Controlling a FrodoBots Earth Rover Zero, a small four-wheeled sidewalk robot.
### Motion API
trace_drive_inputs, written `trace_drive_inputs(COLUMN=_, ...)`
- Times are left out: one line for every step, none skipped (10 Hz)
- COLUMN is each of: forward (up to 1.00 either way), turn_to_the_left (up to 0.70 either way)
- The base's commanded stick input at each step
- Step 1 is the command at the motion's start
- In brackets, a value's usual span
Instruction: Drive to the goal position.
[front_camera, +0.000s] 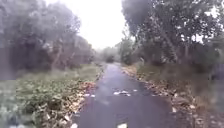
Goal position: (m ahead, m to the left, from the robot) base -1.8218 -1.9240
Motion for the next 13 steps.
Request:
trace_drive_inputs(forward=1.00, turn_to_the_left=0.00)
trace_drive_inputs(forward=1.00, turn_to_the_left=0.00)
trace_drive_inputs(forward=1.00, turn_to_the_left=0.00)
trace_drive_inputs(forward=1.00, turn_to_the_left=0.00)
trace_drive_inputs(forward=1.00, turn_to_the_left=0.00)
trace_drive_inputs(forward=1.00, turn_to_the_left=-0.01)
trace_drive_inputs(forward=1.00, turn_to_the_left=-0.02)
trace_drive_inputs(forward=1.00, turn_to_the_left=-0.13)
trace_drive_inputs(forward=1.00, turn_to_the_left=-0.06)
trace_drive_inputs(forward=1.00, turn_to_the_left=0.00)
trace_drive_inputs(forward=1.00, turn_to_the_left=0.00)
trace_drive_inputs(forward=1.00, turn_to_the_left=0.00)
trace_drive_inputs(forward=1.00, turn_to_the_left=0.00)
